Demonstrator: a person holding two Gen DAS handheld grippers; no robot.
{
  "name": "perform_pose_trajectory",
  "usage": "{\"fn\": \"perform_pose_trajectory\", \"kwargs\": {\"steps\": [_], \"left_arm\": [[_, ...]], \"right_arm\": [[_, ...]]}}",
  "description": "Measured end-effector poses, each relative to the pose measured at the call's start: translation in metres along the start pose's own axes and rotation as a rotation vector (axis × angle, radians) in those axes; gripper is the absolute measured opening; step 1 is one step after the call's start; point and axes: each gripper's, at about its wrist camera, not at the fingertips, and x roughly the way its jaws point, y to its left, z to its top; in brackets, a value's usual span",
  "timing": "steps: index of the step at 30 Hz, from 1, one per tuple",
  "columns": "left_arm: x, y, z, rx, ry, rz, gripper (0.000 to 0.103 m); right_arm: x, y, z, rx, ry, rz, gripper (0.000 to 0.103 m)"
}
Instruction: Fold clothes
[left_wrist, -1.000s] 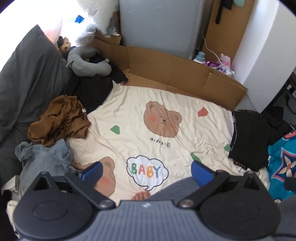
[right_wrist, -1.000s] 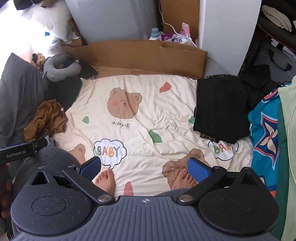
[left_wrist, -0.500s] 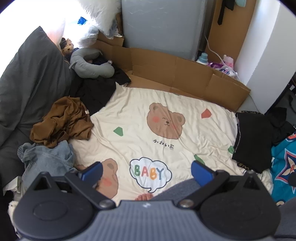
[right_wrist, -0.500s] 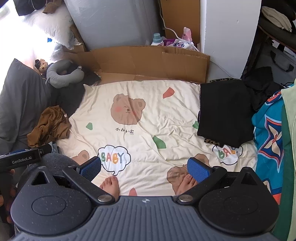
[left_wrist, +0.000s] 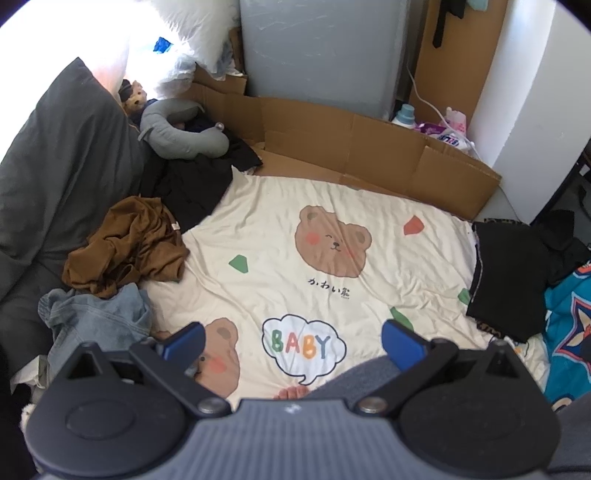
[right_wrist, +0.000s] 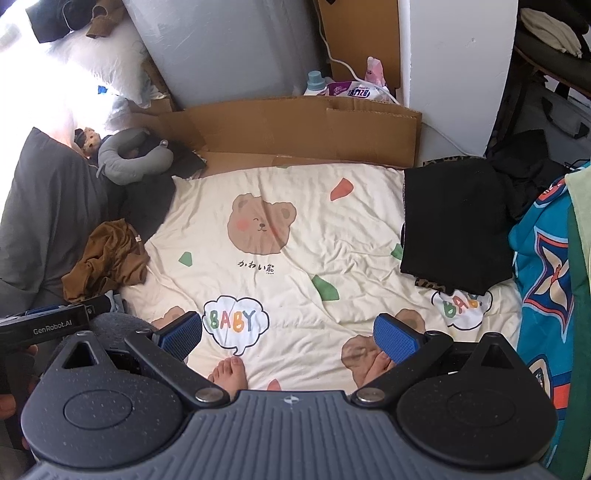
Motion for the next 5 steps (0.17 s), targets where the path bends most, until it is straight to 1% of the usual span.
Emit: {"fn": "perform_pose_trajectory", "kwargs": {"steps": [5], "left_arm": [[0.0008,0.0009,-0.0009,-0.004,0.003,-0.004,0.103]], "right_arm": [[-0.0004,-0.0001,-0.0003,0.002,-0.005,-0.001,0.102]]}}
